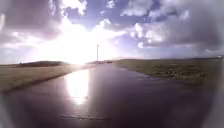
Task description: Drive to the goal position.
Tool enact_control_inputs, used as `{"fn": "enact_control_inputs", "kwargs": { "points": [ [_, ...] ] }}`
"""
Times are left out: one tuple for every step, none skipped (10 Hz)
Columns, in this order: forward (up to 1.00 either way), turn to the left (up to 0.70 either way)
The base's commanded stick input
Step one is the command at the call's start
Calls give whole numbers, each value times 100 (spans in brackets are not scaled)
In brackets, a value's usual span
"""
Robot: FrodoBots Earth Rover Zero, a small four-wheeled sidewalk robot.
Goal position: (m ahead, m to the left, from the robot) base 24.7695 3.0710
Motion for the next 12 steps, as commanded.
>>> {"fn": "enact_control_inputs", "kwargs": {
  "points": [
    [70, 0],
    [70, 0],
    [70, 0],
    [70, 0],
    [70, 0],
    [70, 0],
    [70, 0],
    [70, 0],
    [70, 0],
    [70, 0],
    [70, 0],
    [70, 0]
  ]
}}
